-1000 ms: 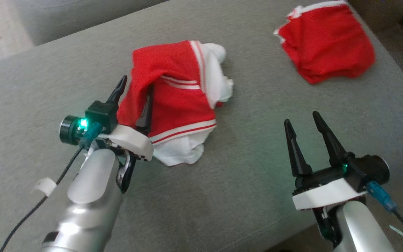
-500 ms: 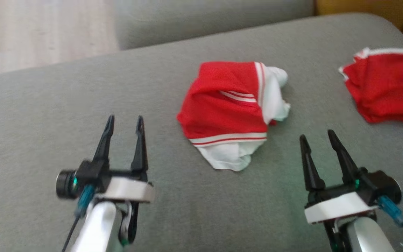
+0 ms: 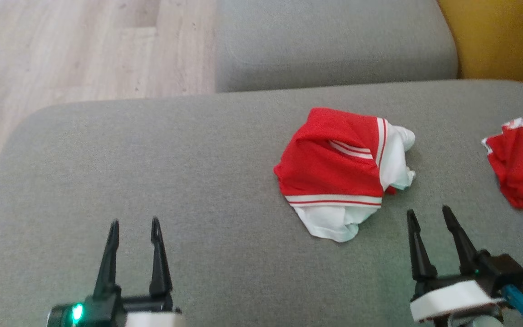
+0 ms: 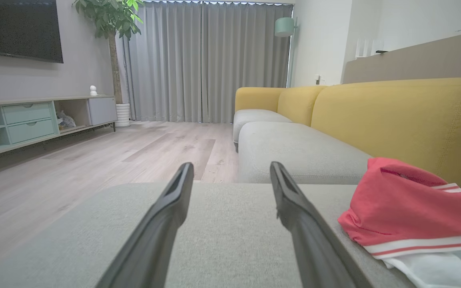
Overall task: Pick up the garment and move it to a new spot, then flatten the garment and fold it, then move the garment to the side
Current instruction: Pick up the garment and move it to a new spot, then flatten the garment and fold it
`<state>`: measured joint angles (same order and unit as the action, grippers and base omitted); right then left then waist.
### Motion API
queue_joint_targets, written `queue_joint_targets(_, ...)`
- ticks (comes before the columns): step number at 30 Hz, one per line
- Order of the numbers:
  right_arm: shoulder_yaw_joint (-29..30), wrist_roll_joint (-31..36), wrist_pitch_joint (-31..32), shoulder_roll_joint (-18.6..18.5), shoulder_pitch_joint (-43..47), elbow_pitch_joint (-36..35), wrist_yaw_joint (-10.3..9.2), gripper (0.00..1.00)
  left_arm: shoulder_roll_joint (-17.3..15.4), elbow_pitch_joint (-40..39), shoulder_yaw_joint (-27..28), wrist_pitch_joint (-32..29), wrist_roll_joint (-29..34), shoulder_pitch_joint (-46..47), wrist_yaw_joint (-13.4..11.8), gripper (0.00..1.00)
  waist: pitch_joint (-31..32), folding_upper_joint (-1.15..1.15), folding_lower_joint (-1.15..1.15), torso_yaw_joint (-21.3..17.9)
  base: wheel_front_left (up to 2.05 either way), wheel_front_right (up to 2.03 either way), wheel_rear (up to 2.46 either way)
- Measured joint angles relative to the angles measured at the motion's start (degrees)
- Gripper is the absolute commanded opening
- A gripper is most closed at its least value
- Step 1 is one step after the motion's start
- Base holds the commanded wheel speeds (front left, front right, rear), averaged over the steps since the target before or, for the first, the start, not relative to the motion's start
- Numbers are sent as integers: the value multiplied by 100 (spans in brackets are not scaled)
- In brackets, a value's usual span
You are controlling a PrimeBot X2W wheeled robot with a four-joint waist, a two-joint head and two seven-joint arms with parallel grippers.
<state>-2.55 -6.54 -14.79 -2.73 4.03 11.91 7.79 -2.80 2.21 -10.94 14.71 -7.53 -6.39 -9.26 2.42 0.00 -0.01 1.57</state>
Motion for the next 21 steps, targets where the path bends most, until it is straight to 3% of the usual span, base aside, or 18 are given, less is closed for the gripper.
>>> queue_joint_targets(8,63,105,0,14,160,60,0,100,-10,-242,-32,0,186,-445,-186,100,184,0,1,234,0,0,0)
queue_joint_targets(21,68,105,0,15,162,96,0,100,-12,-214,-105,0,367,-446,-177,100,191,0,1,286,0,0,0)
